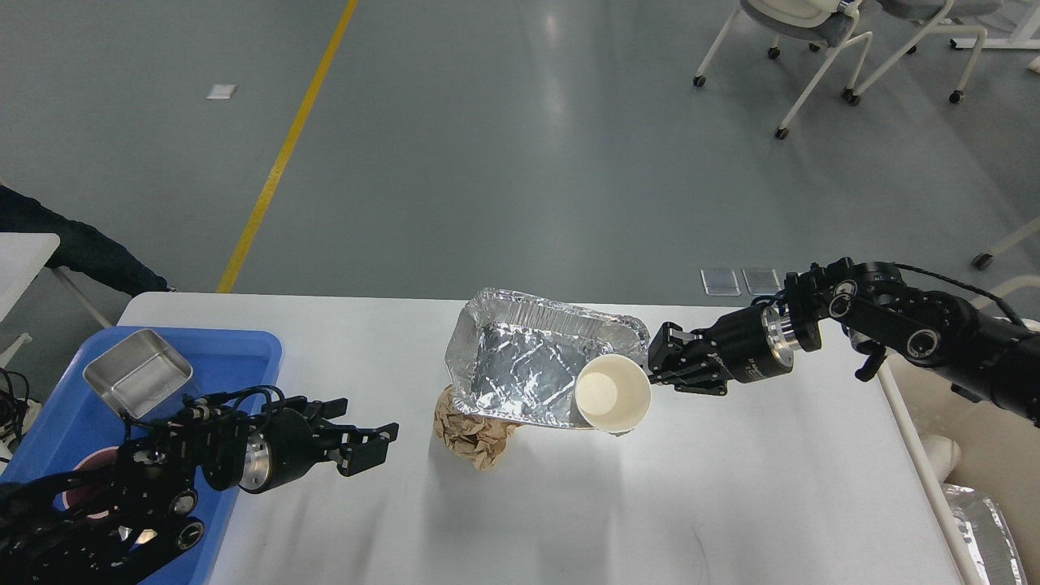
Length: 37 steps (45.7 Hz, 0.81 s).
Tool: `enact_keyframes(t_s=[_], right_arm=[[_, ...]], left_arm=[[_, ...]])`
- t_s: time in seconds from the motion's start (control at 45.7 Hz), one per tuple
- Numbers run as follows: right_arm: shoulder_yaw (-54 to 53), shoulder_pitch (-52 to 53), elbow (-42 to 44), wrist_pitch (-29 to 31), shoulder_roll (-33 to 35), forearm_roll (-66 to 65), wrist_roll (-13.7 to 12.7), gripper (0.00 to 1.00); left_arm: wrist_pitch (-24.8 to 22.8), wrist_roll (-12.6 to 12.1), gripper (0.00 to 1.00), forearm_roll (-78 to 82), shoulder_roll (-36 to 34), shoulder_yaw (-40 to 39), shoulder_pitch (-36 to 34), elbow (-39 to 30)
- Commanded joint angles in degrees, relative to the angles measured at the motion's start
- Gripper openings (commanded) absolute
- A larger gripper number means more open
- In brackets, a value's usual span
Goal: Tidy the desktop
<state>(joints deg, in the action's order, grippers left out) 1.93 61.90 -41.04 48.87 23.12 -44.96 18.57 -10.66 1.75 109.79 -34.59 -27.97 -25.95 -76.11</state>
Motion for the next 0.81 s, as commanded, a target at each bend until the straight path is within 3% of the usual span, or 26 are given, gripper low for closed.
enact_keyframes(t_s=[0.0, 0.241, 0.613, 0.788], right_arm=[[0.0, -0.3, 0.0, 0.0, 0.0, 0.0, 0.1, 0.0], [0.0, -0.6, 0.0, 0.0, 0.0, 0.0, 0.0, 0.0], [0.0, -0.8, 0.0, -0.1, 0.1, 0.0, 0.1, 0.0], [-0.4, -1.1, -0.1, -0.1, 0.1, 0.0, 0.1, 0.0]], left_arm=[[1.6, 0.5, 0.9, 1.5, 2.7, 0.8, -0.3, 2.4], [4.9, 0.7, 0.9, 6.1, 10.4, 1.1, -0.9, 8.8], [9.5, 0.6, 0.9, 6.8, 14.0, 7.3, -3.1, 15.5], [10.3, 0.6, 0.78, 6.3, 16.8, 7.3, -3.1, 19.4]])
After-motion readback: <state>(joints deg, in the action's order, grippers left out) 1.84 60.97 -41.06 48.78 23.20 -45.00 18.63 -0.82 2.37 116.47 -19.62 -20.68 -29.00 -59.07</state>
